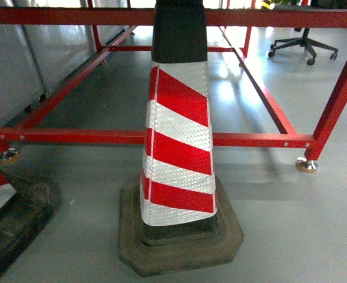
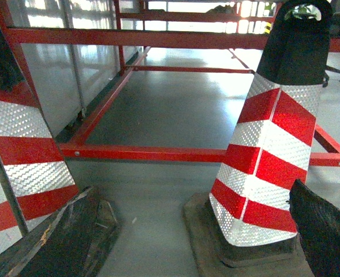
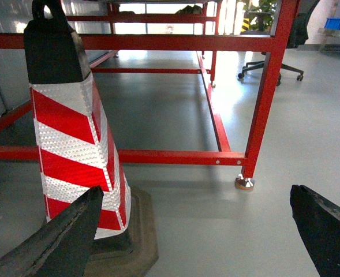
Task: Pick blue part to blue bin on bottom shelf
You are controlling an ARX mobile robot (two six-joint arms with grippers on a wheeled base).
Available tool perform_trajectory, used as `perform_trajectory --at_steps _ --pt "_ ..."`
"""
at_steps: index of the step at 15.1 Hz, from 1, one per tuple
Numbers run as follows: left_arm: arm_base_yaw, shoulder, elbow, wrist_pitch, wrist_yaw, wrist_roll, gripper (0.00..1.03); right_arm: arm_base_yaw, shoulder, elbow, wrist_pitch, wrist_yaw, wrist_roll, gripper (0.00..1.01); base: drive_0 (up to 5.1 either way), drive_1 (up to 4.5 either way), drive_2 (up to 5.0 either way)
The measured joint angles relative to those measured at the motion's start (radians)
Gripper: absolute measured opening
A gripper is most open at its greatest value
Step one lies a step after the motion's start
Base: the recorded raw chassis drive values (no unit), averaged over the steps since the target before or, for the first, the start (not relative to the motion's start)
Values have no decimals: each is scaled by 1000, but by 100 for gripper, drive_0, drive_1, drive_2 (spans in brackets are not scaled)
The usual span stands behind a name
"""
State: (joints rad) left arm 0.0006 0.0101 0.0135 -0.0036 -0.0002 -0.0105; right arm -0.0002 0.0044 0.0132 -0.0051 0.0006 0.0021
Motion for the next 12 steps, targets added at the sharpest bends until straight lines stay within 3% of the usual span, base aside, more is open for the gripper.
perform_trajectory --at_steps 12 --pt "0 0 0 -1 0 0 98 0 0 0 0 0 0 98 3 3 3"
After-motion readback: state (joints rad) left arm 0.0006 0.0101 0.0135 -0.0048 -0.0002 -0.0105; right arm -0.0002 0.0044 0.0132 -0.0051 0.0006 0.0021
